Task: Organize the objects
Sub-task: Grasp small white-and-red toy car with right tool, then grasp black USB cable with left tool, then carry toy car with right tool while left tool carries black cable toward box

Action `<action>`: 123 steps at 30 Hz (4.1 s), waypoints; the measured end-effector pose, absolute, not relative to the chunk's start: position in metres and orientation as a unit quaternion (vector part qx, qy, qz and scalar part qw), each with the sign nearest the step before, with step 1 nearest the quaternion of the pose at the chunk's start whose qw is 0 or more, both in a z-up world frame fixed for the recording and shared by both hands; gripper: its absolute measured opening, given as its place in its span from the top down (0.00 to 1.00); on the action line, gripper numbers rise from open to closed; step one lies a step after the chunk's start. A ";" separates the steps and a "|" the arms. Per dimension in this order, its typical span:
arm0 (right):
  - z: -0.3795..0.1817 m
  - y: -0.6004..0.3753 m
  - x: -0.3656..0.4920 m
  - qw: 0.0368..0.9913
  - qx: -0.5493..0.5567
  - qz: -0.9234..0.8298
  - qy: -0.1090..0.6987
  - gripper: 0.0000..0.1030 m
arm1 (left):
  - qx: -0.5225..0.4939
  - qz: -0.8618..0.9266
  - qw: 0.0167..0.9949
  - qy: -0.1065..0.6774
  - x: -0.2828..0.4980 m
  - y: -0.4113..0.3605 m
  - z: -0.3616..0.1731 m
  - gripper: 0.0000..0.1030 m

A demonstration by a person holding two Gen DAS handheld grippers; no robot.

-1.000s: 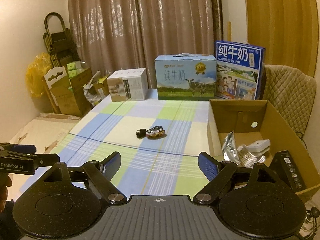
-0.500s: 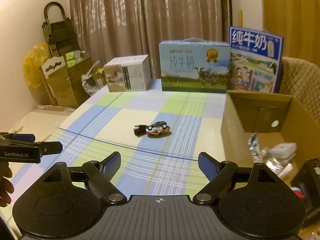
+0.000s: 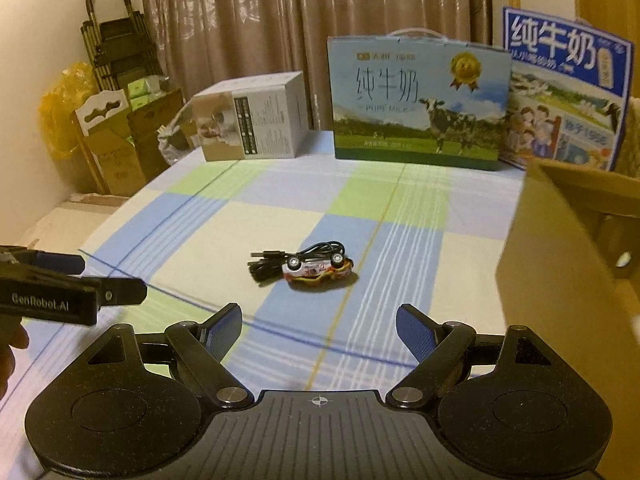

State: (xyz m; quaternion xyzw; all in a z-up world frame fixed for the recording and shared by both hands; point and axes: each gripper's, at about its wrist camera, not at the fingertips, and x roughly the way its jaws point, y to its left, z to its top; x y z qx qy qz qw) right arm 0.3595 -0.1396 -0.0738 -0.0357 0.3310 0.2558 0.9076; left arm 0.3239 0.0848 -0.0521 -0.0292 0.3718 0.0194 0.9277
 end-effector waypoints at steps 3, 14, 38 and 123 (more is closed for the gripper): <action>-0.085 -0.130 0.375 0.908 -0.040 0.261 0.325 0.21 | -0.037 0.020 0.926 0.376 0.346 0.090 -0.058 0.01; -0.116 -0.107 0.408 0.912 -0.062 0.264 0.307 0.21 | -0.042 0.016 0.927 0.371 0.395 0.102 -0.070 0.01; -0.119 -0.123 0.426 0.917 -0.075 0.226 0.321 0.39 | -0.047 -0.030 0.923 0.381 0.415 0.098 -0.090 0.01; -0.013 -0.191 0.225 0.926 -0.013 0.238 0.293 0.40 | -0.106 -0.101 0.909 0.391 0.261 0.021 -0.032 0.90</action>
